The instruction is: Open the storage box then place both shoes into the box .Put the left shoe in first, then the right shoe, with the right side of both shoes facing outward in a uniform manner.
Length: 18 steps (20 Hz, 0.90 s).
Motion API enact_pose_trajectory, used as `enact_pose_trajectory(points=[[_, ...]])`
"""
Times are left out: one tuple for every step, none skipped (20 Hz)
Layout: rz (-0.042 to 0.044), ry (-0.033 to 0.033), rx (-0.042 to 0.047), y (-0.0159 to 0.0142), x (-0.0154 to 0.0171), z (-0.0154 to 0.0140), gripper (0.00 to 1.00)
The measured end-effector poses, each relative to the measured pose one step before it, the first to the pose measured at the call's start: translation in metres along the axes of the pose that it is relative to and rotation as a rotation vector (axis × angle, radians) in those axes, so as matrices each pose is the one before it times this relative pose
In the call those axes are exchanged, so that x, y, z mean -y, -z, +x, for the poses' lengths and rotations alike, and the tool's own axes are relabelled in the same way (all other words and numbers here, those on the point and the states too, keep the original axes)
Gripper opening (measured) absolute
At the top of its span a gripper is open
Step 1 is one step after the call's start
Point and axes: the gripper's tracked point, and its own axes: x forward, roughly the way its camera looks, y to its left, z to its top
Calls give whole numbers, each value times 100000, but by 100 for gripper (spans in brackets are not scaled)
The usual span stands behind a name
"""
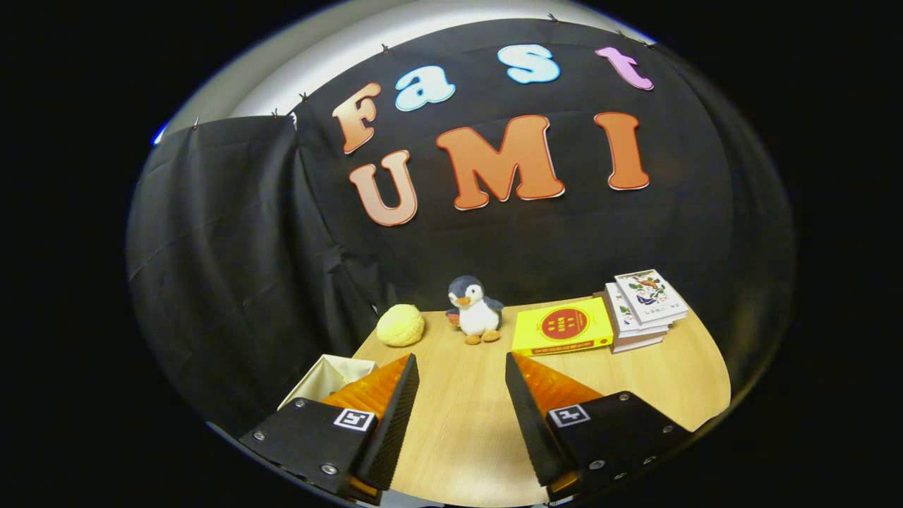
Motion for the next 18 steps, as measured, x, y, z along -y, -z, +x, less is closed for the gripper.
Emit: enact_pose_trajectory(points=[[-850,1869,3179,-978,1371,-458,80],[-1240,1940,3359,-871,1232,-475,82],[-1890,1772,3396,-899,1130,-382,87],[-1902,1905,3867,-860,1032,-450,89],[-2223,1558,3988,-1071,971,-422,93],[-1795,1821,4347,-1088,841,-418,95],[-1549,1198,4323,-1043,702,-466,96],[-906,740,4136,-1020,521,-429,96],[-623,173,3226,-731,334,-290,96],[-323,-27,3080,-692,370,-317,96],[-297,217,2160,-551,349,-179,97],[67,769,1210,-193,613,-158,97],[172,612,1086,-243,365,-243,97],[-113,534,1737,-426,266,-30,97],[-508,379,1616,-415,-56,104,97],[-746,660,1572,-226,148,6,97],[-819,554,1211,-270,105,-116,97],[-1097,520,1206,-243,105,-33,97]])
